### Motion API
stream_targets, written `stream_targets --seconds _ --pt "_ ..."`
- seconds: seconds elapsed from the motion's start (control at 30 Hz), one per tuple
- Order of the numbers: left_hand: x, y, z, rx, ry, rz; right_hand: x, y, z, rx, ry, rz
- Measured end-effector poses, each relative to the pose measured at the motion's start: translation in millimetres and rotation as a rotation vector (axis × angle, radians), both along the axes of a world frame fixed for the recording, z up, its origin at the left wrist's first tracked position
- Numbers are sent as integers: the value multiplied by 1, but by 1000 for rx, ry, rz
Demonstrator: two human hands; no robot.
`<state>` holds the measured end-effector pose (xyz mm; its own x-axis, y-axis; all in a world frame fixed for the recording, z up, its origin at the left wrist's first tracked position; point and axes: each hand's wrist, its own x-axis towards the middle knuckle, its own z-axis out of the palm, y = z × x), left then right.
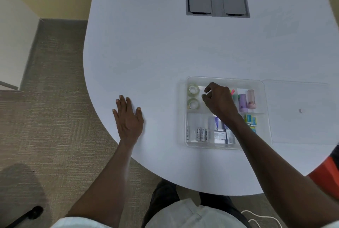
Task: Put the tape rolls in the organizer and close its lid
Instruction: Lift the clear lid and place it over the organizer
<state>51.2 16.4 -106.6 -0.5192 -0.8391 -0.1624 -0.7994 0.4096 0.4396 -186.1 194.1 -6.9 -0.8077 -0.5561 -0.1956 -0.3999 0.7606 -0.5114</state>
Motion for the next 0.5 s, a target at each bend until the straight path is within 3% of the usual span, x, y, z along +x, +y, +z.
stream_targets --seconds 0.2,0.37,0.5 --pt "-38 10 49 145 40 15 -15 39 20 -95 44 -111" --pt "-73 52 83 87 198 -53 -37 84 21 -135 23 -152" --pt "-93 80 101 79 232 -140 -56 125 18 -148 125 -237"
